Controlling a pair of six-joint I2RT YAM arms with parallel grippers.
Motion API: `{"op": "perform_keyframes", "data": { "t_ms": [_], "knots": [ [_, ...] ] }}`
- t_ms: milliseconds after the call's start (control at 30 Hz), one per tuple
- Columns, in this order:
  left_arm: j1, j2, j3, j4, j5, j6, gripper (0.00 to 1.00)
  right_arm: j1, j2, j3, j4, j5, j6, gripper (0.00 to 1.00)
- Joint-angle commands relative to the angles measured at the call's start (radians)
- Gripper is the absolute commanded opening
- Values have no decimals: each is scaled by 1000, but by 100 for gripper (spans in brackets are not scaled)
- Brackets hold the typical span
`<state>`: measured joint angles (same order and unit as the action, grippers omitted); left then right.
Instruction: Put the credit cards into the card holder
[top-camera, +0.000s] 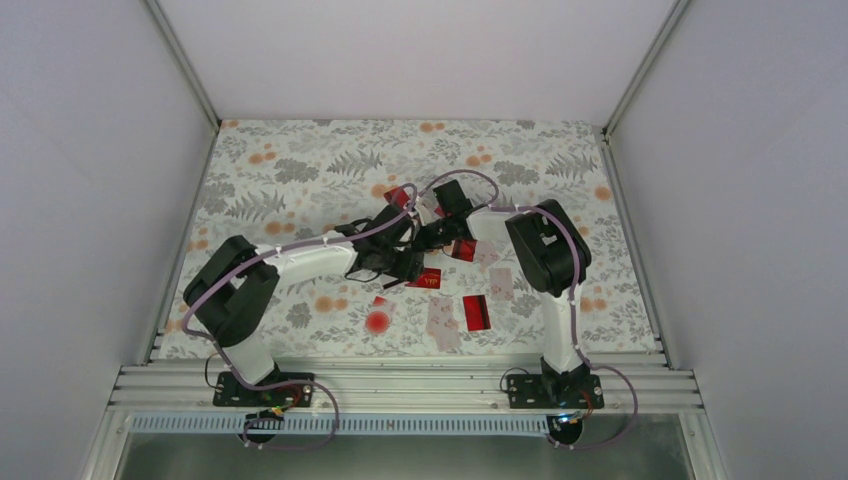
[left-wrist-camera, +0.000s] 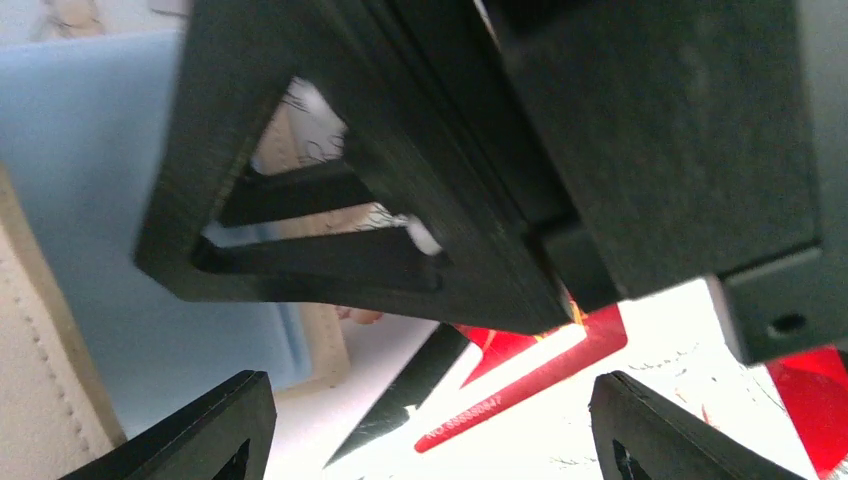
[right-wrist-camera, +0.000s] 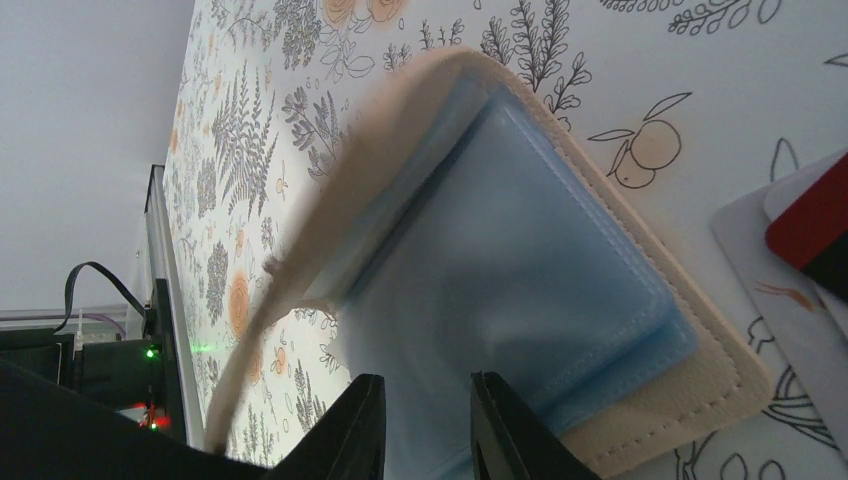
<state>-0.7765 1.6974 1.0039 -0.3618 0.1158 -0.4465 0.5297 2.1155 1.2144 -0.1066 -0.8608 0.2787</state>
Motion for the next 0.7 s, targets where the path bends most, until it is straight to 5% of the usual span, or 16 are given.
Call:
{"op": "perform_keyframes", "data": {
  "t_ms": [0, 233, 533, 667],
  "knots": [
    [-3, -8, 45, -50, -168, -29, 80, 3, 61, -32, -146, 113, -13, 23],
    [1, -74, 58, -129, -350, -65, 82, 3, 73, -32, -151, 114, -20, 23],
    [59, -22, 7, -126, -371, -57, 83, 3, 76, -31, -157, 115, -22, 23],
    [98, -48, -26, -100, -350, -46, 74, 3, 74, -32, -161, 119, -23, 23]
  ]
}}
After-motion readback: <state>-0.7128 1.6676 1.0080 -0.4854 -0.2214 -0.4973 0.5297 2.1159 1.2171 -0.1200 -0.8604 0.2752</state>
